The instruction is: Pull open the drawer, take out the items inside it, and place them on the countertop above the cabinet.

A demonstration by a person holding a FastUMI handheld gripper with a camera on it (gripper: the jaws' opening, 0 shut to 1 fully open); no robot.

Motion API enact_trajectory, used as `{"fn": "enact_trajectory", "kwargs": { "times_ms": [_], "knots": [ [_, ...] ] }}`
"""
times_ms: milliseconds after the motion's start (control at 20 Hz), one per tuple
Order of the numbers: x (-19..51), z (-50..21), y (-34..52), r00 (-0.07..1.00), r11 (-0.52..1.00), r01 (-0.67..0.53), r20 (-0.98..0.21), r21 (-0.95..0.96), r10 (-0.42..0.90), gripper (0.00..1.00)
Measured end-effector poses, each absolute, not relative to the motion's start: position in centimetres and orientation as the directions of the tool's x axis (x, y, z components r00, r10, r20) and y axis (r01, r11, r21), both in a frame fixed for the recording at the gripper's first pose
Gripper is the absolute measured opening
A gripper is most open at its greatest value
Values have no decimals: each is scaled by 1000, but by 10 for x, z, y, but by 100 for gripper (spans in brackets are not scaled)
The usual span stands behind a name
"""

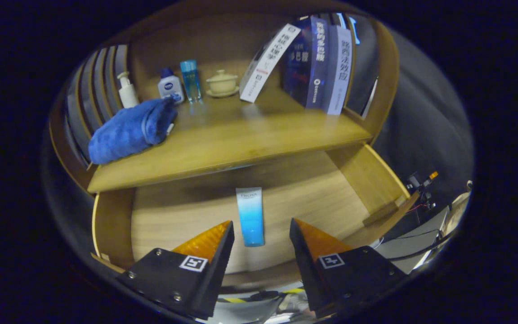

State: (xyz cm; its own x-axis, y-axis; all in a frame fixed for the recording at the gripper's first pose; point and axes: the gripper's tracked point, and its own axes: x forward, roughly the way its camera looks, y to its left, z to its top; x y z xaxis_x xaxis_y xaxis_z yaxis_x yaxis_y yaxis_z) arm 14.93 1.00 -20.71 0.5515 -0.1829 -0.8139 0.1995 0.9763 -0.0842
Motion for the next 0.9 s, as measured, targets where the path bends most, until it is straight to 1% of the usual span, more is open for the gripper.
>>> {"fn": "enact_trajectory", "kwargs": {
  "times_ms": [50,100,200,350,600,650,800,900],
  "knots": [
    [151,-216,10,509,972,220,-841,-79,-184,75],
    [151,-222,3,457,965,226,-861,-130,-224,75],
    [149,-233,-5,361,961,202,-897,-191,-255,73],
    [148,-257,3,272,964,214,-939,-156,-212,74],
    [144,-279,6,202,973,156,-959,-168,-198,74],
    [148,-280,5,216,973,165,-956,-164,-198,74],
    [146,-283,6,178,970,205,-970,-130,-168,71],
    [146,-286,4,175,969,214,-971,-127,-166,71]
  ]
}}
